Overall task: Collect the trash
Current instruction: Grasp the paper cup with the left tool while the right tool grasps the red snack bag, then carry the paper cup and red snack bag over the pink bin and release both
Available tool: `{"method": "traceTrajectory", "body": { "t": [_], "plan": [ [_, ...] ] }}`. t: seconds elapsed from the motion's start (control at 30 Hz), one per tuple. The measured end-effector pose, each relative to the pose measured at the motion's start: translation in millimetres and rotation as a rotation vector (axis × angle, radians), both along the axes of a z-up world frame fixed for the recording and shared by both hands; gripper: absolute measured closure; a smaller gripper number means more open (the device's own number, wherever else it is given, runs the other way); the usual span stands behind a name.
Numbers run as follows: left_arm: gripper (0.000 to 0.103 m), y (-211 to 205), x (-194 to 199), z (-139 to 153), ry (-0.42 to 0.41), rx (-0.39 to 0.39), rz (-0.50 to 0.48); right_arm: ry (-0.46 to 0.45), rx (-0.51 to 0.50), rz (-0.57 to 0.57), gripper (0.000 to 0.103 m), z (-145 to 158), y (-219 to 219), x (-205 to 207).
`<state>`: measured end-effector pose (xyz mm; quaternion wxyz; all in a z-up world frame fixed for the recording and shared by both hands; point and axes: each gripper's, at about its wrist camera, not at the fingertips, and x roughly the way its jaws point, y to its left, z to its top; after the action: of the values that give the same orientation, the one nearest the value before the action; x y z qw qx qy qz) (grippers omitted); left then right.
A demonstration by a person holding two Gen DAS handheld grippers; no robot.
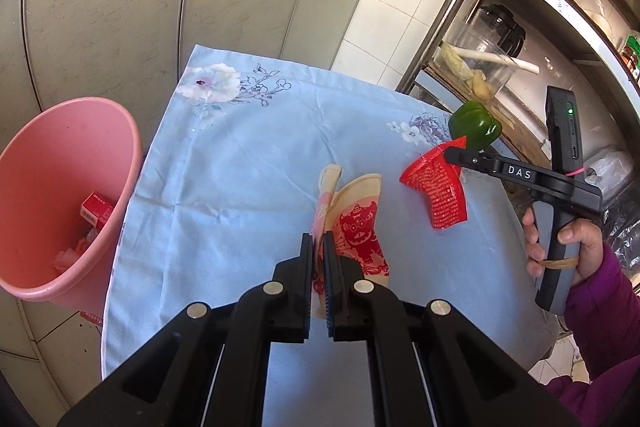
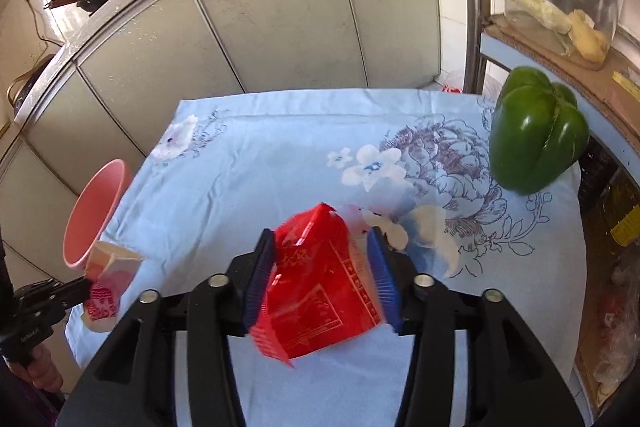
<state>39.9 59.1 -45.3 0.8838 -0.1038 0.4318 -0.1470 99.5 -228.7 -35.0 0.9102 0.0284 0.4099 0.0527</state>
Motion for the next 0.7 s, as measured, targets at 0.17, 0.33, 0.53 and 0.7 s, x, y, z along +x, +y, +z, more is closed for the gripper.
{"method": "traceTrajectory", "body": {
  "t": [0.17, 0.33, 0.53, 0.7],
  "plan": [
    [0.099, -2, 1, -1, 0.002, 0.000, 0.010, 0.048, 0.011, 0.036, 0.059, -13, 3, -3],
    [0.099, -3, -1, 3, -0.020, 0.007, 0.025, 0.028, 0.006, 0.068, 0.083, -12, 16, -12],
    [0.099, 12, -5, 13, -0.072, 0.008, 0.109, -0.037, -0.026, 0.147, 0.085, 8, 49, -21],
    [0.099, 37, -8, 24, -0.119, 0.028, 0.214, -0.086, -0.035, 0.269, 0.085, 24, 97, -16]
  ]
}}
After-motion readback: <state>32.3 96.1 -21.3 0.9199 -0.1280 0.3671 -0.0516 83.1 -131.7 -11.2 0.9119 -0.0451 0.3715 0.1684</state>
